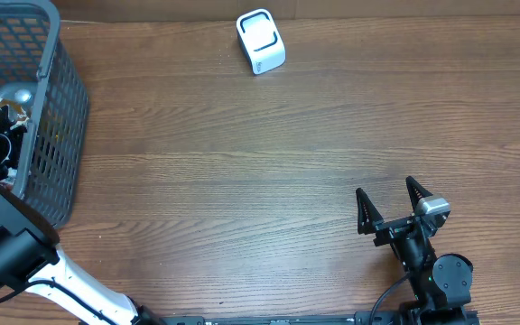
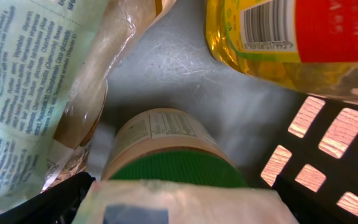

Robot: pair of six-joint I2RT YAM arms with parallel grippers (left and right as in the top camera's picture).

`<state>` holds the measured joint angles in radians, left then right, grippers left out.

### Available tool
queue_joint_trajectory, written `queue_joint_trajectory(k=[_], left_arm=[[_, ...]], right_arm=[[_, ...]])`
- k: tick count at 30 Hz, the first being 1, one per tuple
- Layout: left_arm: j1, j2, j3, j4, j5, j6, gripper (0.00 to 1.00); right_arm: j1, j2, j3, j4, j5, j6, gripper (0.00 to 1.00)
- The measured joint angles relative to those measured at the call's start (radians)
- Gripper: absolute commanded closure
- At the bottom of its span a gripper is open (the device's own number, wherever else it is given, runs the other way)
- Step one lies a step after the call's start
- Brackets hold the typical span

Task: Scan the item barcode
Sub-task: 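Reach the left gripper into the basket and grasp the green-lidded jar, then lift the jar out and carry it toward the white scanner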

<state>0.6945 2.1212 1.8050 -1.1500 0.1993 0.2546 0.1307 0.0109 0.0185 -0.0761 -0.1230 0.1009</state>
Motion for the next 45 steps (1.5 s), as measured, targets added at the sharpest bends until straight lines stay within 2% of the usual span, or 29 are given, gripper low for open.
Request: queue_joint_trajectory(k=[5,19,27,32,42,45], left_arm=[[0.000,0.004,0.000,0.004,0.000,0.001,0.10],[0.000,0.005,0.000,0.011,-0.002,0.006,0.42],[0.000,0.010,0.036,-0.045,-0.002,-0.016,0.46],[0.000,0.025,0.217,-0.154,-0.007,-0.056,0.55],[0.000,0.026,0.867,-0.362,0.005,-0.209,0.79],[-0.001,0.024,0.998,-0.416,0.053,-0.259,0.80]], right_arm=[[0.000,0.000,0.000,0.000,0.000,0.000,0.00],[0.000,0.000,0.000,-0.001,0.000,0.000,0.00],[0.000,0.000,0.000,-0.001,0.000,0.000,0.00],[0.000,0.000,0.000,0.000,0.000,0.000,0.00],[0.000,0.000,0.000,-0.001,0.000,0.000,0.00],[0.000,0.000,0.000,0.000,0.000,0.000,0.00]])
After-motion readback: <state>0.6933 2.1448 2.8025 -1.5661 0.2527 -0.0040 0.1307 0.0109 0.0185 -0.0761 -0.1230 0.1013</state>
